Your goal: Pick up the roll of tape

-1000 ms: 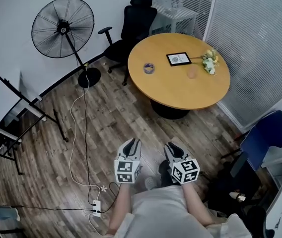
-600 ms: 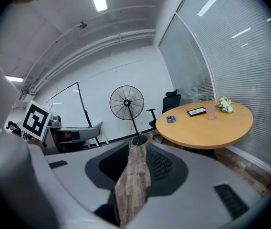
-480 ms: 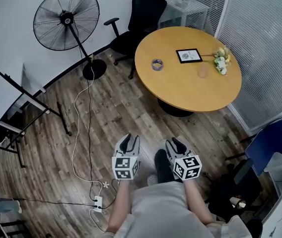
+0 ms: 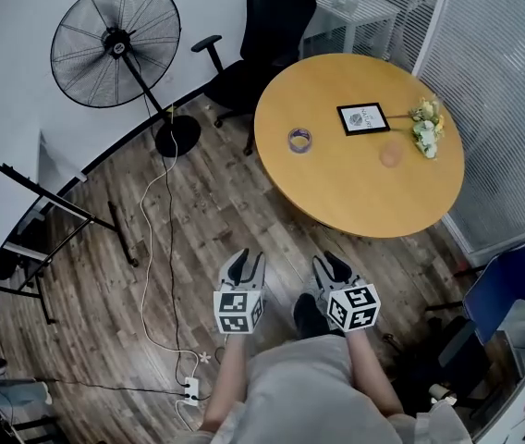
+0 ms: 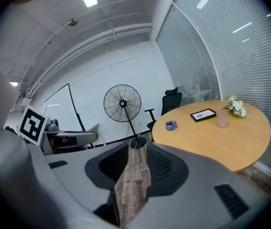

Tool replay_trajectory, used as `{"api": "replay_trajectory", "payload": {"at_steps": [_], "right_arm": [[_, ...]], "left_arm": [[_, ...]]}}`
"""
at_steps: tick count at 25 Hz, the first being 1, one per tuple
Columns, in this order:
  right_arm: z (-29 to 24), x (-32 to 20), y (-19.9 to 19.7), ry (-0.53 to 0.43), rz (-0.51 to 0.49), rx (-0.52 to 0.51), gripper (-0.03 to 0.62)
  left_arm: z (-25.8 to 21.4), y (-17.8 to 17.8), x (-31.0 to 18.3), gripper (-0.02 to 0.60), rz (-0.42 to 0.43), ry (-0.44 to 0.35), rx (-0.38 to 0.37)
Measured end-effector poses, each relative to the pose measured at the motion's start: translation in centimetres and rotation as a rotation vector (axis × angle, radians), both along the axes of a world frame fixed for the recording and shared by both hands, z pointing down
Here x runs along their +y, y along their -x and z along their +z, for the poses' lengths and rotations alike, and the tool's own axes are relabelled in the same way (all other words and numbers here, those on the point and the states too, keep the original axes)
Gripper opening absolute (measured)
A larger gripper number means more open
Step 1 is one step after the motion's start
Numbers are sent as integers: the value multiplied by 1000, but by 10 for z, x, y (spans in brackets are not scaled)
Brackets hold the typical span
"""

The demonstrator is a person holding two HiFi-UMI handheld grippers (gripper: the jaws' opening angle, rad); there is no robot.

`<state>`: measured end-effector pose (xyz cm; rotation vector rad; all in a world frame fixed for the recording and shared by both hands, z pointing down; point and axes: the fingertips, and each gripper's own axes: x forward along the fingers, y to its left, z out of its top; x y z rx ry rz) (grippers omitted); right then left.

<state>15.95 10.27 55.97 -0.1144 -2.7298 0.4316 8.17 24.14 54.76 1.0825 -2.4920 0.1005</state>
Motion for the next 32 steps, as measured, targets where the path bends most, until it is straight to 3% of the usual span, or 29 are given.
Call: {"api": "replay_trajectory", "payload": {"at_steps": [10,21,32], "right_arm": [[0,-52,94,10,-37,17,114],[5,-115,160,5,-30,13,114],[5,-143,172,20,11,10,114]], "left_arm": [[-1,87,-57,124,-5,8,9],[6,155,-115,124,-5,-1,5],[2,171,-150,124,54,6,-7]]}}
